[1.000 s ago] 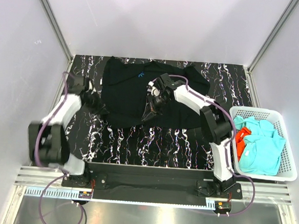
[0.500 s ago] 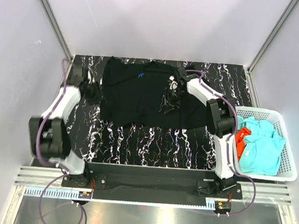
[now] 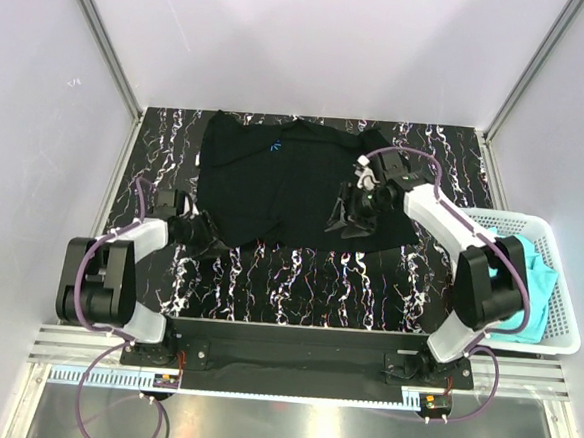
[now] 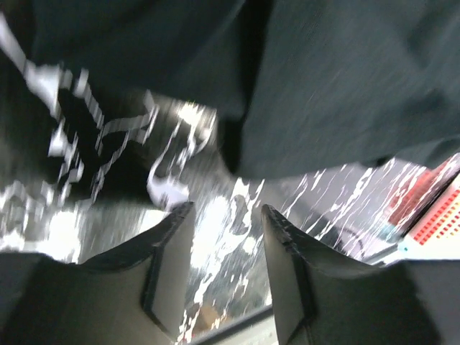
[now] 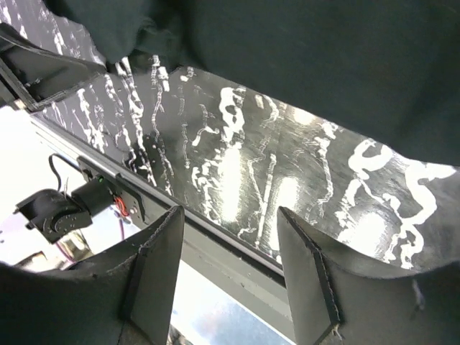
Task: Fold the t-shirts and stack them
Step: Flatten the tshirt out
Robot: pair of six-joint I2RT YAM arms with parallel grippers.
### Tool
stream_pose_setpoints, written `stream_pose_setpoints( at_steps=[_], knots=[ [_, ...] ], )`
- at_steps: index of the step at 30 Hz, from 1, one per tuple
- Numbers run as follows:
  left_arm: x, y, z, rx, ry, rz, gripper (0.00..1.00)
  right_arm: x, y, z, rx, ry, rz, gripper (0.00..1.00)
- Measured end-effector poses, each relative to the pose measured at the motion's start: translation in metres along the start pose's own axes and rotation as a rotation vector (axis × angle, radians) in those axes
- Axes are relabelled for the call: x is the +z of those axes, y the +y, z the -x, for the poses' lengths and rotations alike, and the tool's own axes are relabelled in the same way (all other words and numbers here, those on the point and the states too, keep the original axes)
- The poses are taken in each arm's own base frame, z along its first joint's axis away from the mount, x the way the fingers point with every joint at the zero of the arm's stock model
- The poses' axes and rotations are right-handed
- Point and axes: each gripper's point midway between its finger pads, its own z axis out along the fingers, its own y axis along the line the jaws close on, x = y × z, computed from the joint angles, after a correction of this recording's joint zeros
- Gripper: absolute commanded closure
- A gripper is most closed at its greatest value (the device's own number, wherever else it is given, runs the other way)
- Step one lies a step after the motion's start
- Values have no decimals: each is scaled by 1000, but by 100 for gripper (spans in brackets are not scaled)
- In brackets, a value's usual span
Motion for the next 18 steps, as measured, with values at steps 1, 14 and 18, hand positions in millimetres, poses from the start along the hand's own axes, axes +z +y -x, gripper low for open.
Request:
stream_pose_setpoints(
  at_steps=[1, 14, 18],
  knots=[
    [3, -2, 5, 4, -13, -11, 56, -2, -3, -2, 12, -5, 0, 39],
    [27, -29, 40, 31, -44, -130, 54, -25, -57, -10, 171, -75, -23, 38],
    [26, -29, 41, 30, -47, -130, 54, -28, -58, -4, 177, -92, -7, 38]
  ],
)
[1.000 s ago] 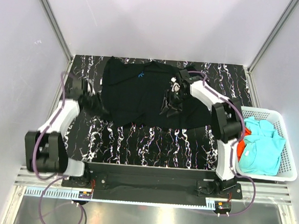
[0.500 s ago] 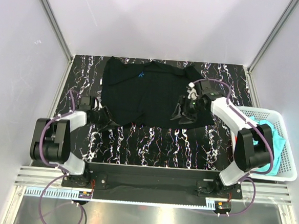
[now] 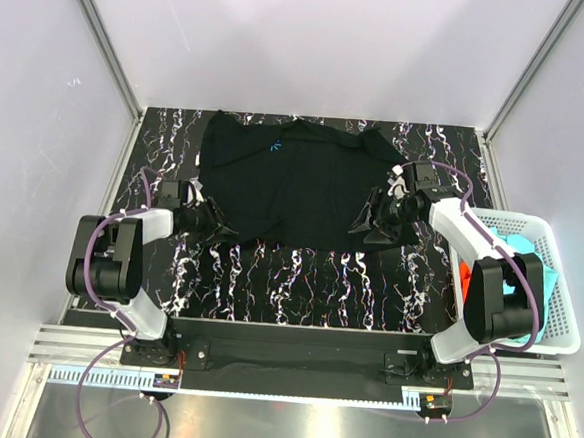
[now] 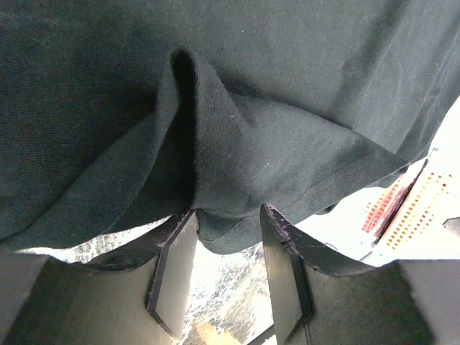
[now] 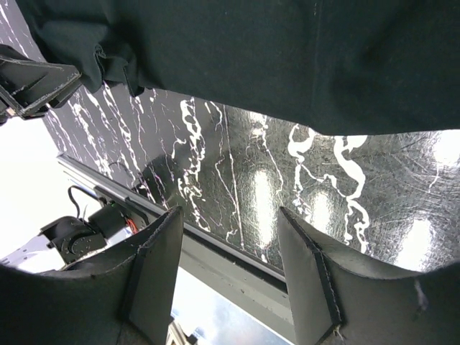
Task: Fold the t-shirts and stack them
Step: Flatten the tshirt out
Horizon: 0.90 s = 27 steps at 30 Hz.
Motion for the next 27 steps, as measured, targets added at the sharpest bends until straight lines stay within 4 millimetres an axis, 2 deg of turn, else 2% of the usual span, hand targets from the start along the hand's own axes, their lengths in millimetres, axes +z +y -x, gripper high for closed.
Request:
stream_pose_setpoints(
  at_steps=[6, 14, 16, 19, 21, 27],
  knots=[
    [1, 3, -1, -12, 4, 11, 66, -1, 0, 2, 3, -5, 5, 38],
    [-2, 6, -8, -47, 9, 20, 65, 1, -2, 3, 23, -5, -2, 38],
    [-2, 6, -9, -57, 10, 21, 62, 3, -3, 4, 33, -5, -4, 37],
    [-3, 4, -10, -67, 12, 13, 48, 3, -5, 5, 50, -6, -8, 37],
    [-5, 0, -10, -75, 11, 2, 48, 3, -6, 7, 55, -10, -11, 37],
    [-6, 7, -20, -92, 25, 17, 68, 3, -8, 10, 65, -23, -10, 37]
  ],
)
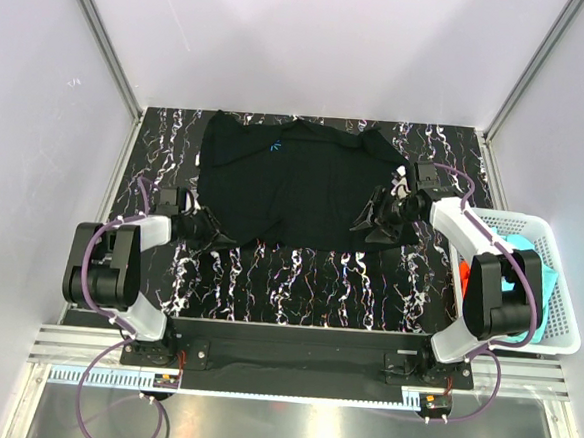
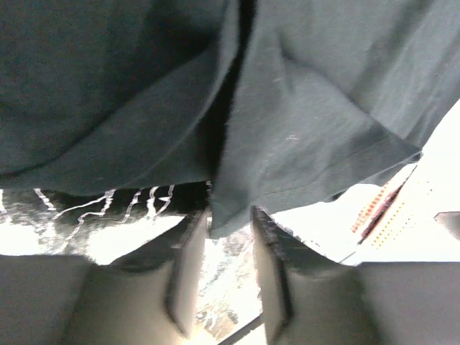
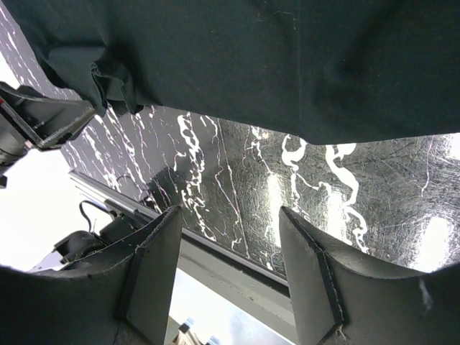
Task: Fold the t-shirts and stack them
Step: Flatten the tshirt out
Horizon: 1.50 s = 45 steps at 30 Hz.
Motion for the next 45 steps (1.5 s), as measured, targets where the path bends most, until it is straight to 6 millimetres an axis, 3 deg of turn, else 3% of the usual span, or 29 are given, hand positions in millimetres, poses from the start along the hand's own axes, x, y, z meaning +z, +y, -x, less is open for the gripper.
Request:
stream_pose_setpoints(
  at_steps=[9, 16, 25, 29, 30, 40, 45],
  knots=[
    [2, 6, -4, -11, 19, 19, 100, 4, -19, 4, 124, -38, -78, 37],
    [-7, 5, -7, 2, 13, 35, 100, 8, -59, 15, 321, -134, -225, 40],
    [-74, -43, 6, 187, -176, -43, 100, -12, -109, 52, 456, -430, -475, 42],
    [-89, -49, 9, 231, -232, -40, 100, -26, -125, 64, 429, -529, -570, 47],
    [-92, -49, 9, 239, -242, -33, 100, -27, -130, 65, 421, -539, -593, 52],
    [-100, -47, 7, 268, -236, -6, 100, -24, -170, 70, 399, -524, -741, 55],
    [-102, -53, 12, 286, -239, -7, 100, -19, -172, 73, 386, -519, -743, 55]
  ],
)
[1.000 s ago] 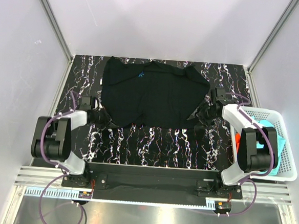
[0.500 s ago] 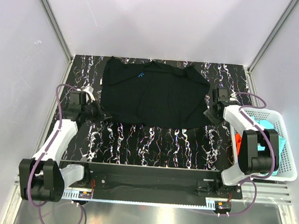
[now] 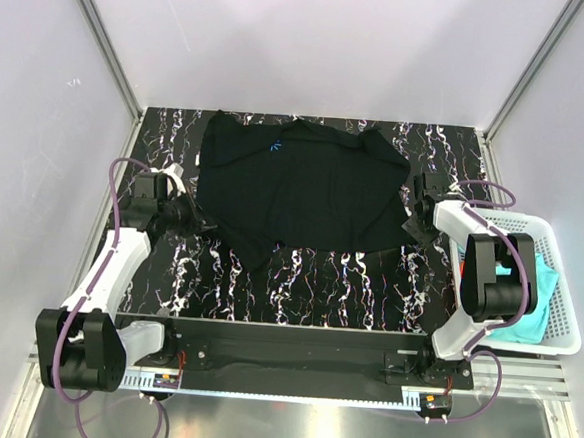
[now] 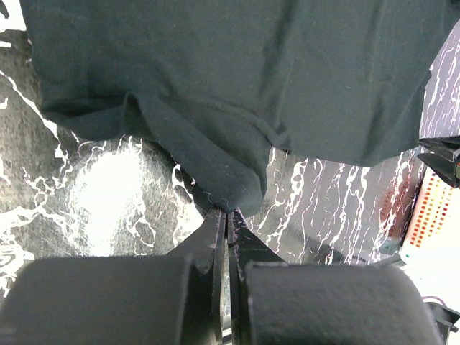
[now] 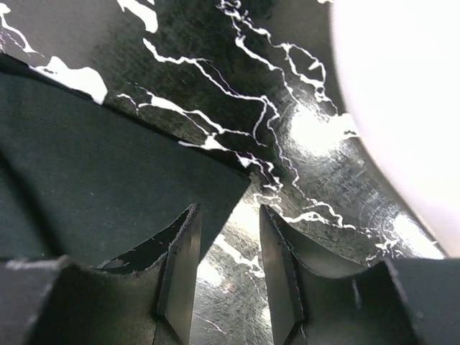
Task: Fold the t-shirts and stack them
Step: Flatten the tshirt out
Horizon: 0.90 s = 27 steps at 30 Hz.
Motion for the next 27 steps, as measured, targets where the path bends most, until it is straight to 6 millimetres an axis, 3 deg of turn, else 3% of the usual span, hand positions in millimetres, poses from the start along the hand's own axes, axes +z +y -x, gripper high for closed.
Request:
stream_pose_setpoints(
  at_steps=[12, 22, 25, 27],
  knots=[
    [-1, -4, 6, 18, 13, 4, 100, 11, 12, 2, 5, -7, 14, 56],
    [0, -6, 9, 24, 16, 1, 100, 15, 10, -2, 50, -12, 0, 57],
    [-1, -7, 11, 25, 15, 0, 100, 15, 9, -2, 55, -12, -4, 63],
    [-1, -8, 12, 27, 15, 0, 100, 15, 8, -2, 53, -11, -13, 74]
  ],
)
